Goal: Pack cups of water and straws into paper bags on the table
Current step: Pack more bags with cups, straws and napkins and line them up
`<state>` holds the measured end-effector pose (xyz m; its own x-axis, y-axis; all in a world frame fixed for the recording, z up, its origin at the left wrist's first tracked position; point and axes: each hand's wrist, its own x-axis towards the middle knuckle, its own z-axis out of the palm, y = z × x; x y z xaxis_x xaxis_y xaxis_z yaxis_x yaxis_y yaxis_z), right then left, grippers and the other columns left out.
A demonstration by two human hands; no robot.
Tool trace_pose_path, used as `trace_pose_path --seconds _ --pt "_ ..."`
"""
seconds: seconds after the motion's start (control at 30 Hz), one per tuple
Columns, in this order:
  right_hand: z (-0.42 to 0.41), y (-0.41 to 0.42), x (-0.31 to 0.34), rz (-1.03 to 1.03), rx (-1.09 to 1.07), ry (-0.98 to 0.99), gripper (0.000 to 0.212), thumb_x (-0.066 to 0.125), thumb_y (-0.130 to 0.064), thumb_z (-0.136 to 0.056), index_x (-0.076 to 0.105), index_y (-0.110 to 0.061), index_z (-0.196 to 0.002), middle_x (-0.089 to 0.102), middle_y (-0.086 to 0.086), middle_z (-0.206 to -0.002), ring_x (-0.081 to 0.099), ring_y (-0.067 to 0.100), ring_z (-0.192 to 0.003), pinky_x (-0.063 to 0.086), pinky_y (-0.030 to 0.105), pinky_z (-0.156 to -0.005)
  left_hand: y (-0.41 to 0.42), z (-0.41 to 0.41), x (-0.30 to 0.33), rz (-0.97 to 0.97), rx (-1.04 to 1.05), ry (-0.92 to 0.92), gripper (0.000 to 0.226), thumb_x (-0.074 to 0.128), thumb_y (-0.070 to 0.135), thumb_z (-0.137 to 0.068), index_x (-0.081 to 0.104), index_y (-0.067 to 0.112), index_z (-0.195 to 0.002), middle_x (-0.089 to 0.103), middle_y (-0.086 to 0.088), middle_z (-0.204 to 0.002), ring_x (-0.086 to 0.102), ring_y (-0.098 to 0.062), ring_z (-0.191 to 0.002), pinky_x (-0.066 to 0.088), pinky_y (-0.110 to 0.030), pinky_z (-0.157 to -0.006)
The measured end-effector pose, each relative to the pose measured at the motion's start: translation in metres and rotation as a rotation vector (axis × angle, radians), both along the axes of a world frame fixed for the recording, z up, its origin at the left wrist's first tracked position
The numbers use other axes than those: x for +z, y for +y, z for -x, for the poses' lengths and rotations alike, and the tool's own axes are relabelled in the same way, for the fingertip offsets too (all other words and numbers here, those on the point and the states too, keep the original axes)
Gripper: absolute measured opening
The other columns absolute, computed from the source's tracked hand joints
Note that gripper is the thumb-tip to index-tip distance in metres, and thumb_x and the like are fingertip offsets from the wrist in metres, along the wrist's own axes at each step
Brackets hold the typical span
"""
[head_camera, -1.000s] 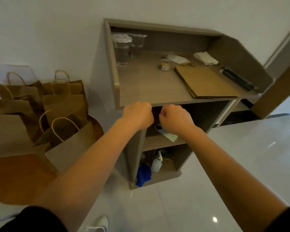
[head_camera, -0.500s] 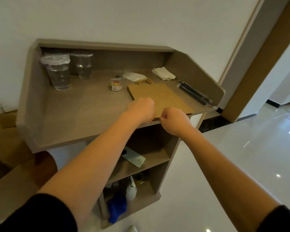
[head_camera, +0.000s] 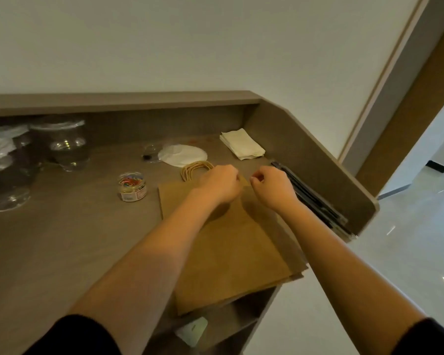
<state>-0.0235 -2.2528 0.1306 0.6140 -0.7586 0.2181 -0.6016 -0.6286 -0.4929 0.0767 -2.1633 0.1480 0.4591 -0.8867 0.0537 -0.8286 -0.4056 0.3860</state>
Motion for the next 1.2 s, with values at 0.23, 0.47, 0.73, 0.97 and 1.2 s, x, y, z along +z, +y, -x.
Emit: trace_pose_path --seconds 0.23,0.47,0.73,0.97,1.2 --pt "-0.052 -0.082 -0.012 -0.018 0.088 -0.007 0.025 0.048 -0.015 -0.094 0.063 -0.006 -0.112 0.063 0.013 -0.11 0.06 0.027 -0.097 0.051 0.039 -0.081 -0.078 -0.029 -0.008 0.034 0.097 0.046 0.022 0.045 0.022 -0.095 0.065 0.018 -0.103 0.064 -0.004 -0.093 0.06 -0.02 -0.082 0.053 -0.037 -0.077" --pt "-0.094 -0.127 -0.037 -0.083 0.026 -0.111 0.032 0.052 -0.02 -0.094 0.058 -0.007 -0.123 0.055 0.013 -0.127 0.053 0.028 -0.113 0.045 0.041 -0.095 -0.126 -0.048 -0.03 0.085 0.222 -0.048 0.023 0.043 0.024 -0.093 0.064 0.016 -0.094 0.064 -0.007 -0.091 0.052 -0.019 -0.077 0.039 -0.031 -0.059" --pt "-0.108 -0.137 -0.061 0.002 -0.066 -0.081 0.029 0.052 -0.032 -0.093 0.063 -0.019 -0.116 0.051 0.006 -0.126 0.037 0.026 -0.116 0.034 0.038 -0.091 -0.139 -0.062 -0.06 0.193 0.263 0.013 0.023 0.042 0.019 -0.091 0.064 0.012 -0.092 0.063 -0.011 -0.099 0.059 -0.03 -0.092 0.033 -0.03 -0.061" --pt "-0.108 -0.143 -0.062 0.019 -0.076 -0.142 0.023 0.05 -0.024 -0.095 0.069 -0.014 -0.104 0.055 0.007 -0.118 0.041 0.027 -0.11 0.031 0.031 -0.079 -0.138 -0.063 -0.06 0.219 0.235 0.084 0.022 0.044 0.02 -0.092 0.066 0.014 -0.096 0.066 -0.009 -0.098 0.059 -0.027 -0.087 0.036 -0.029 -0.062" --pt "-0.105 -0.141 -0.058 0.058 -0.057 -0.186 0.023 0.051 -0.021 -0.094 0.066 -0.01 -0.108 0.053 0.009 -0.12 0.04 0.026 -0.112 0.033 0.032 -0.085 -0.135 -0.063 -0.056 0.263 0.255 0.177 0.023 0.047 0.018 -0.093 0.068 0.016 -0.102 0.068 -0.007 -0.094 0.06 -0.022 -0.084 0.045 -0.031 -0.066"
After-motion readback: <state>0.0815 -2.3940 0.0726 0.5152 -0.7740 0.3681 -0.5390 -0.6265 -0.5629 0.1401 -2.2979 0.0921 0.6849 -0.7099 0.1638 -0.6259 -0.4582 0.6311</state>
